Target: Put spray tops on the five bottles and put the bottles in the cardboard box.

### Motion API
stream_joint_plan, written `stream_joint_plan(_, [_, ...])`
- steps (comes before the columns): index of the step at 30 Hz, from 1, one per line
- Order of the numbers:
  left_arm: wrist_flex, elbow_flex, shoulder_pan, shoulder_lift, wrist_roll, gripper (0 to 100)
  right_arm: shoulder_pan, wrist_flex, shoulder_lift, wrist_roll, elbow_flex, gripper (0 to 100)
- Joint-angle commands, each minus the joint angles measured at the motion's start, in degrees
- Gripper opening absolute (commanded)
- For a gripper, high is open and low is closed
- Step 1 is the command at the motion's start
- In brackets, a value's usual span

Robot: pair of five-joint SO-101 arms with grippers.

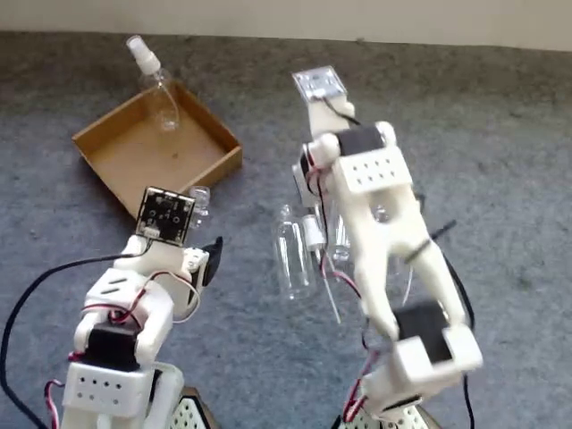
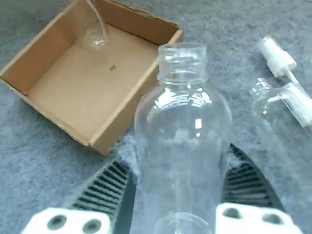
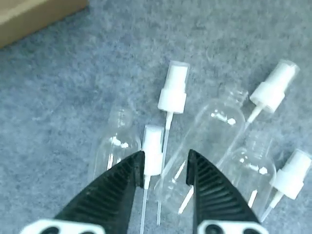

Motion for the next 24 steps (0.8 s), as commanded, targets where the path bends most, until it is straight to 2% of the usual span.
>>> stream_joint_plan(1, [-1.58, 1.71, -2.15, -6.81, 0.62, 8, -0.84, 4.44, 7.43, 0.09, -14.29, 13.7])
stream_joint_plan(7, [-1.49, 4.26, -2.15, -13.67, 0.62, 8, -0.84, 11.74, 23.52, 0.18, -32.31, 13.7])
stream_joint_plan(14, [-1.49, 4.70, -1.89, -14.90, 0.62, 8, -0.75, 17.45, 39.78, 0.44, -52.00, 13.7])
stream_joint_plan(20, [-1.49, 4.79, -1.89, -14.90, 0.62, 8, -0.40, 20.09, 49.01, 0.44, -61.23, 13.7])
stream_joint_plan(24, [-1.49, 4.88, -1.80, -14.90, 0.62, 8, -0.31, 20.44, 51.47, 0.44, -62.46, 13.5])
